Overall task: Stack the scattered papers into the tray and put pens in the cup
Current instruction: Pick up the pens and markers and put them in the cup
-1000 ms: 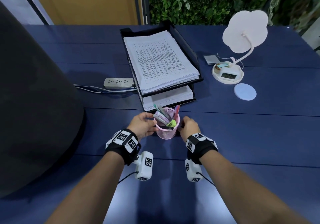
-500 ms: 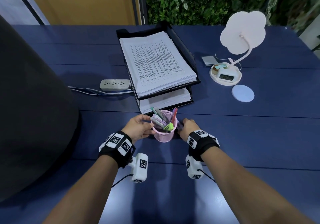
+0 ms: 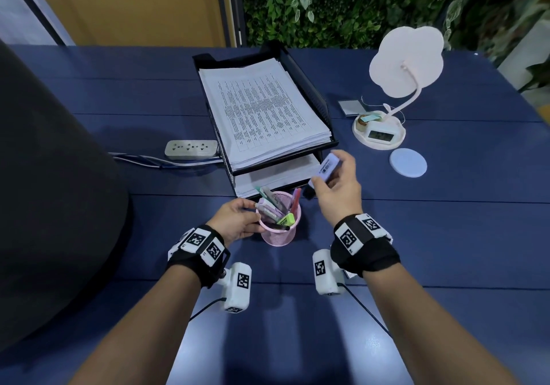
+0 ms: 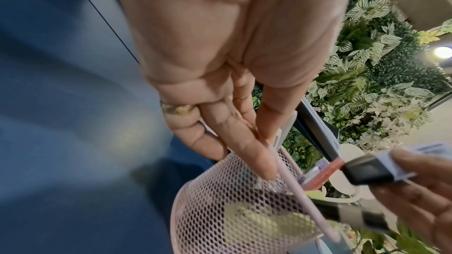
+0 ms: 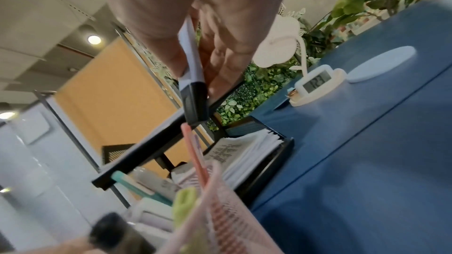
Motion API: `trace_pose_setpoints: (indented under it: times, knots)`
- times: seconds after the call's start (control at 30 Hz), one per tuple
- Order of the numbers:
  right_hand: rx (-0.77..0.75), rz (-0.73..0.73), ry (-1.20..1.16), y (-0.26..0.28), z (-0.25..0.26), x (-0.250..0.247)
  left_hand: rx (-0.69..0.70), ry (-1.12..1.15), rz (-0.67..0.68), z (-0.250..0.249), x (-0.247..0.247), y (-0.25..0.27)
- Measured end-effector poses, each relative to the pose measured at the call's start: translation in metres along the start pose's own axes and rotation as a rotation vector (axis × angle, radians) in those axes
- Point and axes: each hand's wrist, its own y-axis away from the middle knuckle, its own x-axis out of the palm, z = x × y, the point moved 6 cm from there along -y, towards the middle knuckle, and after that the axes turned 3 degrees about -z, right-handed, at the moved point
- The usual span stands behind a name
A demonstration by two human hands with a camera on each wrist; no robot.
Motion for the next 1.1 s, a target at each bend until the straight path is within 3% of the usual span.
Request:
trace_pose_setpoints:
  times: [0.1,0.2,0.43,0.7,0.77,0.9,0.97,1.1]
  knots:
    - [-0.06,0.017,-0.096,0.004,0.017,0.005,-0.002,0.001,0.017,-0.001,0.0,0.001]
    - [-0.09,0.115,-0.046,0.012,0.016,0.02,-0.006,0.005,0.02,-0.001,-0.001,0.001]
    - [-0.132,0.329,0.403,0.033,-0.015,0.049,0.008,-0.004,0.025,-0.002,-0.002,0.001]
    - [-0.378,0.501,0.761,0.038,-0.018,0.066,-0.012,-0.013,-0.005,0.0,-0.005,0.0]
    - [-0.347,0.463,0.624,0.034,-0.018,0.061,-0.014,-0.016,-0.014,0.0,-0.005,-0.001]
    - [-0.171,0.162,0.374,0.017,-0.029,0.028,-0.003,-0.029,-0.027,-0.001,-0.006,-0.002]
    - [-0.06,0.12,0.468,0.01,-0.043,0.012,0.003,-0.021,-0.036,-0.001,-0.005,-0.002]
    - [0.201,0.294,0.846,0.013,-0.079,-0.01,0.004,-0.033,-0.051,-0.002,-0.004,-0.004]
